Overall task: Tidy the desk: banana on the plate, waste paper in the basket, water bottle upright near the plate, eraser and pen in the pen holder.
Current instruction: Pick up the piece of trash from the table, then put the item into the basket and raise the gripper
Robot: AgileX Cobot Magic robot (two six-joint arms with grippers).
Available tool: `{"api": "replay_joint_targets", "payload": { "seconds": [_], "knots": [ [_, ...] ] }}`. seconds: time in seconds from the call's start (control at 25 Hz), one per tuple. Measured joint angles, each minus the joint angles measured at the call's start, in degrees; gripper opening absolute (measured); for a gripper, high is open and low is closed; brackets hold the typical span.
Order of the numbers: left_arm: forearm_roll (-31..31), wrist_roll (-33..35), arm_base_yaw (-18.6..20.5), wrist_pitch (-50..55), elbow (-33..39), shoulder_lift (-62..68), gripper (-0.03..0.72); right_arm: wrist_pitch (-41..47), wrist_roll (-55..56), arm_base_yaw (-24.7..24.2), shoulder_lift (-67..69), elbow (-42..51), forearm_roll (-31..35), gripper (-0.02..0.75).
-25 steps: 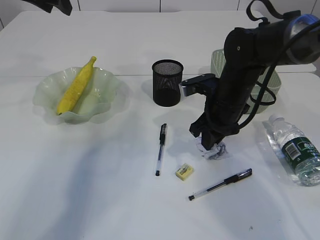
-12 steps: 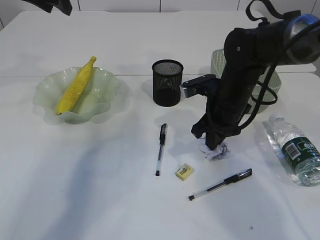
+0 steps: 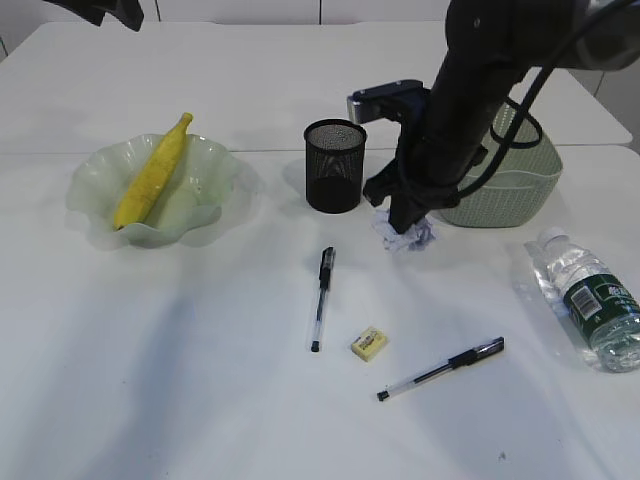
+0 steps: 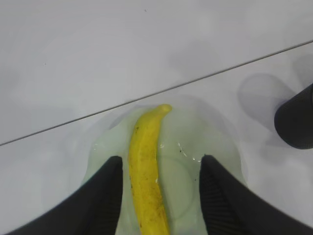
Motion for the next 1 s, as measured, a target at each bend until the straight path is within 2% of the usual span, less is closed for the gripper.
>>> {"api": "replay_joint_targets", "payload": {
  "seconds": [0.32, 0.68, 1.0],
  "knots": [
    [0.09, 0.0, 0.0, 0.0, 0.0, 0.0, 0.357, -2.41, 0.25, 0.0, 0.29, -9.82, 1.7, 0.011],
    [0.09, 0.0, 0.0, 0.15, 0.0, 0.0, 0.357, -8.04, 7.05, -0.88, 0.29, -15.67, -10.27, 0.011],
    [0.09, 0.0, 0.0, 1.49, 0.0, 0.0, 0.357, -13.9, 14.04, -7.14, 0.29, -15.67, -12.36, 0.011]
  ]
}}
